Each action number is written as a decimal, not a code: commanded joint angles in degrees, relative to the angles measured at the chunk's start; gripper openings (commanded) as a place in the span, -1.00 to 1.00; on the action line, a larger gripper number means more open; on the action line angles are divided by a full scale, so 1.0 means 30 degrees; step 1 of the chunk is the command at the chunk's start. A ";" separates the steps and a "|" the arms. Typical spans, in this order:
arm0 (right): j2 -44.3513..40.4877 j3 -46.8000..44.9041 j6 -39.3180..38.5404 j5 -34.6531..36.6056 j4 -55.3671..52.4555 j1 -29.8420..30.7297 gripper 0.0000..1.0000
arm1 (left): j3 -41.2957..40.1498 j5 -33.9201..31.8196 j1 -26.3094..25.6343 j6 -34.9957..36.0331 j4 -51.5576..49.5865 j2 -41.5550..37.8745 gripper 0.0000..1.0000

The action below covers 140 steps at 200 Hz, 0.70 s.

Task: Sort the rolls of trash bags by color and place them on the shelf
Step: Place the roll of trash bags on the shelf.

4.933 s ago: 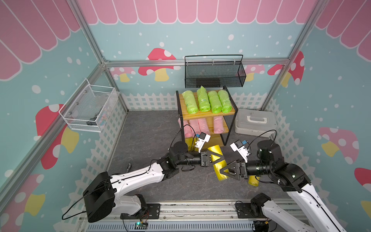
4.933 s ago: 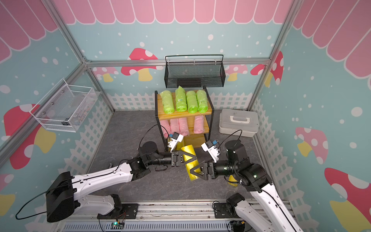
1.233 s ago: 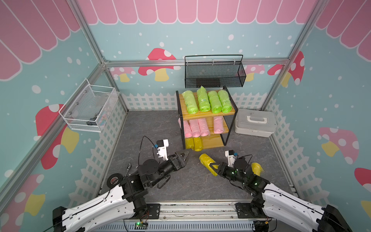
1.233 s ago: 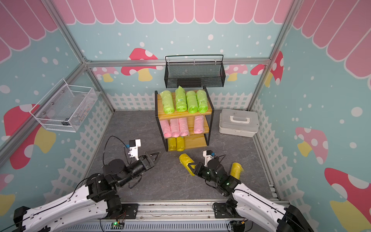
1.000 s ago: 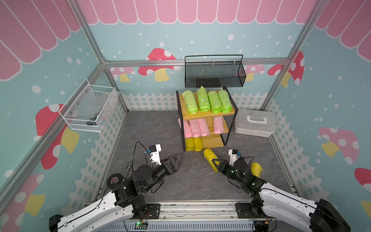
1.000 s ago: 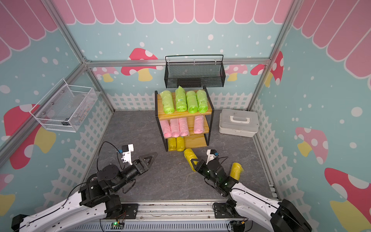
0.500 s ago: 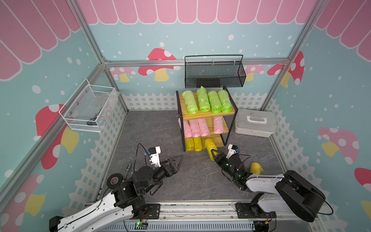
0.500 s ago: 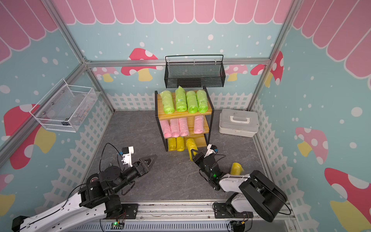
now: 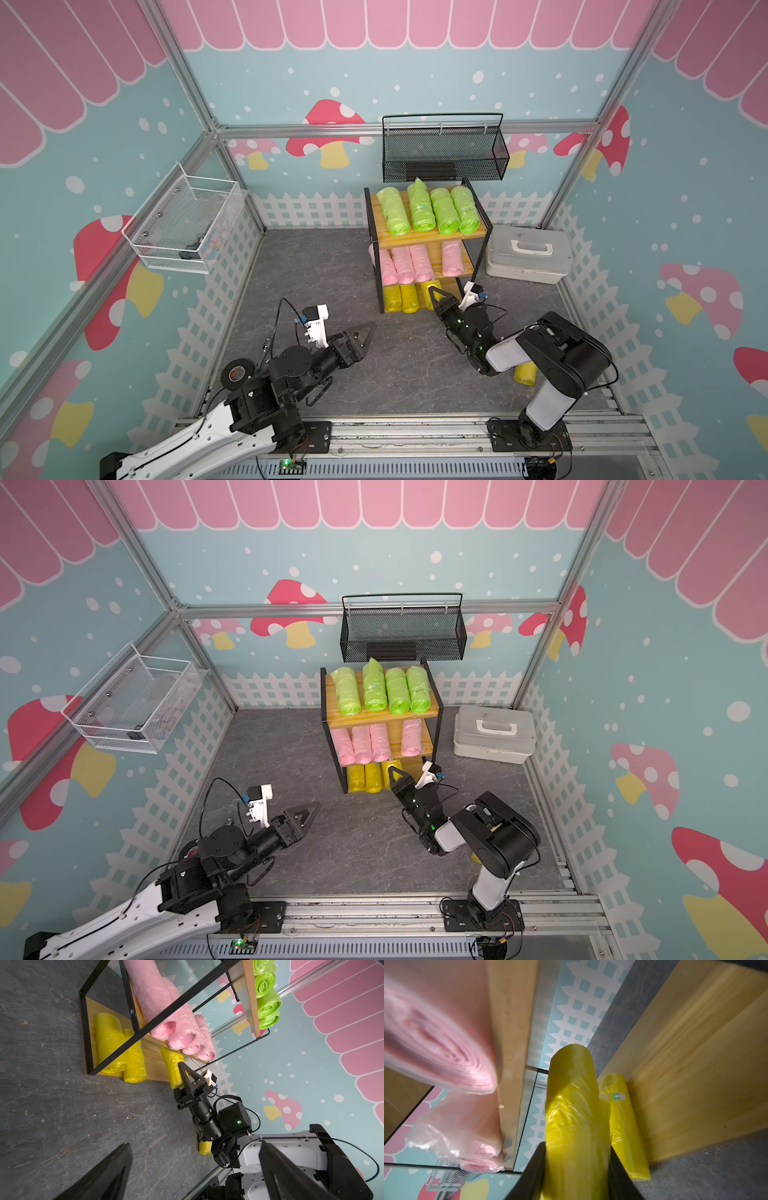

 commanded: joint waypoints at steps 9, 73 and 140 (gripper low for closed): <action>0.1087 0.0914 0.0079 -0.0536 0.1676 -0.0494 -1.00 | 0.0083 0.0078 0.0142 0.0576 -0.0520 -0.0209 0.95; 0.3028 0.2728 0.0373 -0.1798 0.1676 -0.1579 -0.99 | 0.0215 0.0224 0.0188 0.0604 -0.0871 -0.0181 0.95; 0.4485 0.2522 0.0390 -0.1560 0.1676 -0.1817 -0.47 | 0.0370 0.0418 0.0253 0.0544 -0.1009 0.0084 0.95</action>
